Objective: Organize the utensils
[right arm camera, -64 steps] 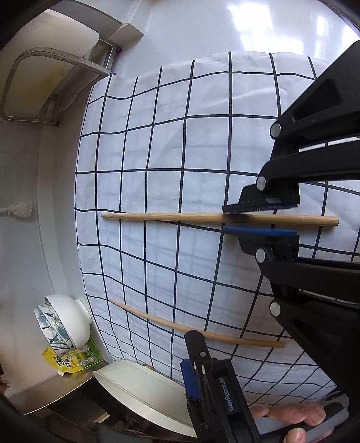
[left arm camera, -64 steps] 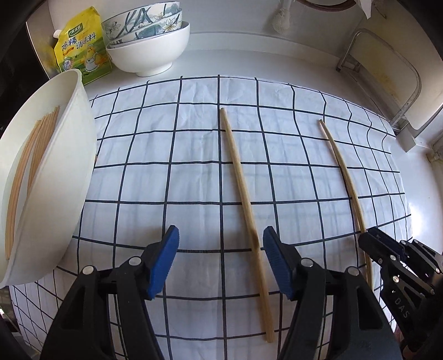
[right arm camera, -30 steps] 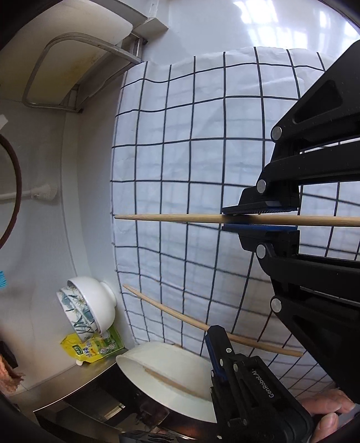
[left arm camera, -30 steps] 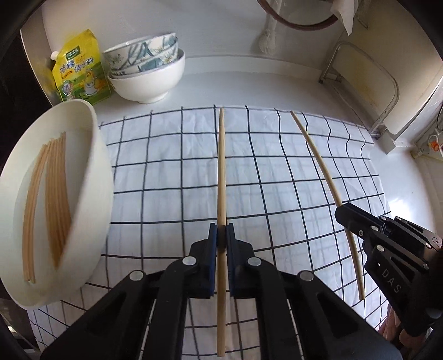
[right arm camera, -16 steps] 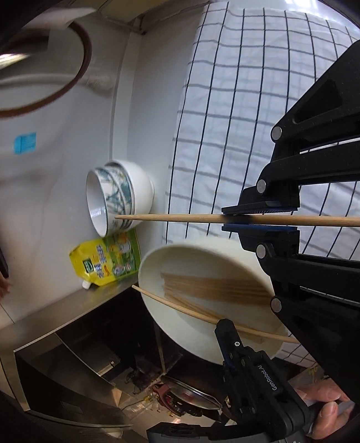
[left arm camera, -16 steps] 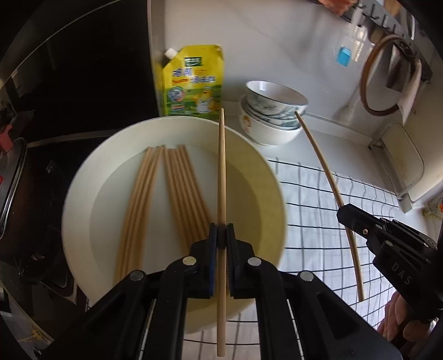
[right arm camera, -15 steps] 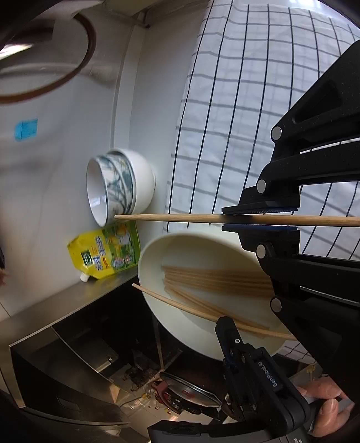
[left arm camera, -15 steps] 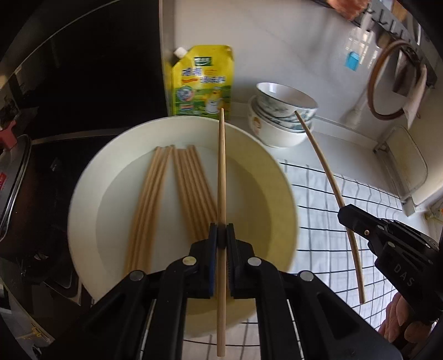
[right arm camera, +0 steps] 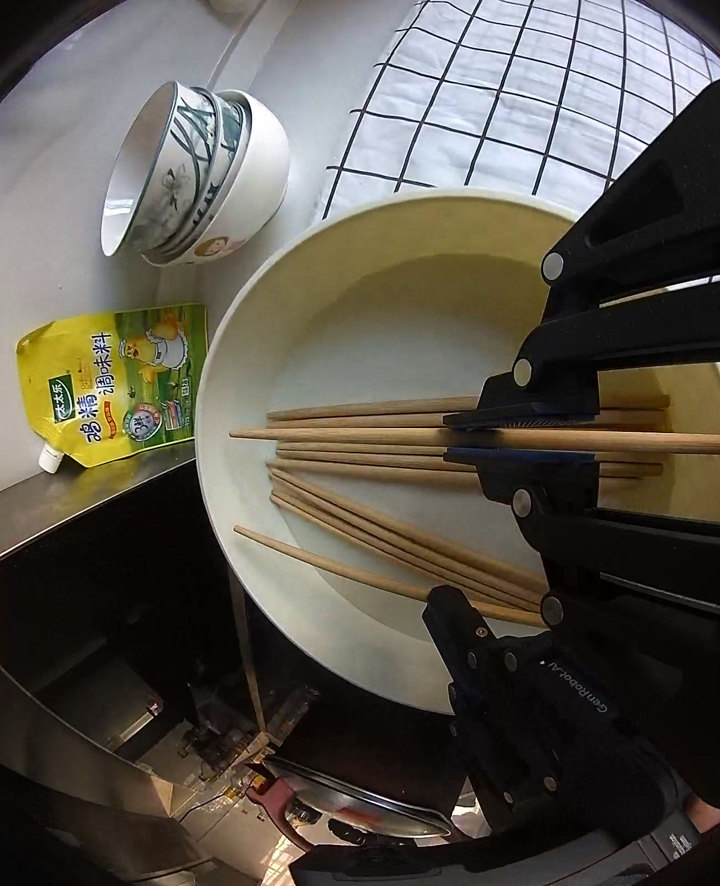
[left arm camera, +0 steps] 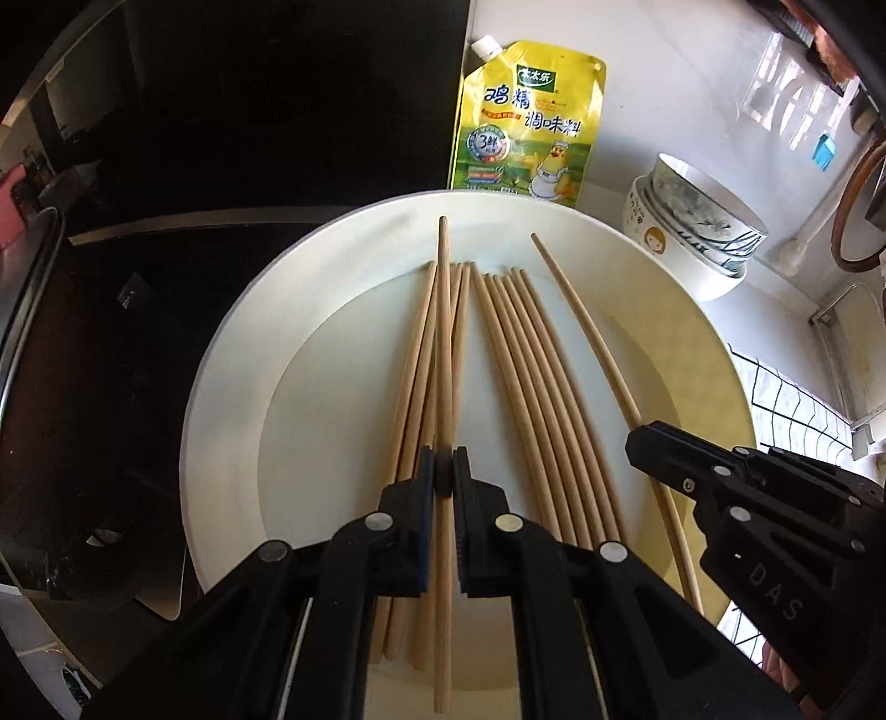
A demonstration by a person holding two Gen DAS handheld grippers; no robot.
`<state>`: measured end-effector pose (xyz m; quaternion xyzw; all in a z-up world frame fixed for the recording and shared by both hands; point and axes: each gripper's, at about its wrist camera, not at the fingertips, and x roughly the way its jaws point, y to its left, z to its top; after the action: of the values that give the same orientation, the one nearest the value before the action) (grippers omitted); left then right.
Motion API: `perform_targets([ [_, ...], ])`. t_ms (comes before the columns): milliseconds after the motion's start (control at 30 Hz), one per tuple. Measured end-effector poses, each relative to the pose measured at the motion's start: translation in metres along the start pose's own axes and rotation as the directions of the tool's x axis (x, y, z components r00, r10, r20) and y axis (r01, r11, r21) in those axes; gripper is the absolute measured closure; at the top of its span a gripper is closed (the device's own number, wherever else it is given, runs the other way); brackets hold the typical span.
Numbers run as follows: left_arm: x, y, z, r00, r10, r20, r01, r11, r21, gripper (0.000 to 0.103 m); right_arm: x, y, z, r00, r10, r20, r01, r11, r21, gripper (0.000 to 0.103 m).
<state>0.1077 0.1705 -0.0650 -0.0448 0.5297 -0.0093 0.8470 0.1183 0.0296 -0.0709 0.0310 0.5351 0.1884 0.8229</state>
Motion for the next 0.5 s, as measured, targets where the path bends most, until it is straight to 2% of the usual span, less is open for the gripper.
perform_targets([
  [67, 0.002, 0.002, 0.001, 1.0, -0.005, -0.007, 0.005, 1.0, 0.001, 0.095, 0.004, 0.0, -0.002, 1.0, -0.001, -0.016, 0.002, 1.0, 0.003, 0.096],
  [133, 0.002, 0.004, 0.001, 1.0, -0.006, -0.014, 0.005, 1.0, -0.001, 0.093, 0.005, -0.001, -0.002, 1.0, 0.0, -0.019, 0.001, 1.0, 0.015, 0.09],
  [167, 0.002, 0.006, 0.001, 1.0, -0.006, -0.017, 0.006, 1.0, -0.004, 0.085, 0.003, -0.002, -0.003, 1.0, -0.007, -0.008, 0.007, 1.0, 0.018, 0.086],
  [200, 0.001, 0.007, 0.001, 1.0, -0.006, -0.016, 0.005, 1.0, -0.007, 0.076, 0.0, -0.002, -0.005, 1.0, -0.014, 0.001, 0.014, 1.0, 0.016, 0.086],
  [300, -0.006, 0.011, -0.001, 1.0, 0.005, -0.005, -0.005, 1.0, -0.013, 0.057, -0.008, -0.004, -0.01, 0.999, -0.026, 0.019, 0.026, 0.999, 0.023, 0.086],
  [367, -0.011, 0.013, -0.003, 1.0, 0.005, 0.001, -0.005, 1.0, -0.019, 0.054, -0.015, -0.006, -0.015, 0.999, -0.033, 0.029, 0.032, 0.999, 0.027, 0.086],
  [500, -0.02, 0.012, -0.008, 1.0, 0.004, 0.005, -0.004, 1.0, -0.012, 0.052, -0.024, -0.007, -0.023, 0.998, -0.042, 0.041, 0.041, 0.999, 0.031, 0.084],
])
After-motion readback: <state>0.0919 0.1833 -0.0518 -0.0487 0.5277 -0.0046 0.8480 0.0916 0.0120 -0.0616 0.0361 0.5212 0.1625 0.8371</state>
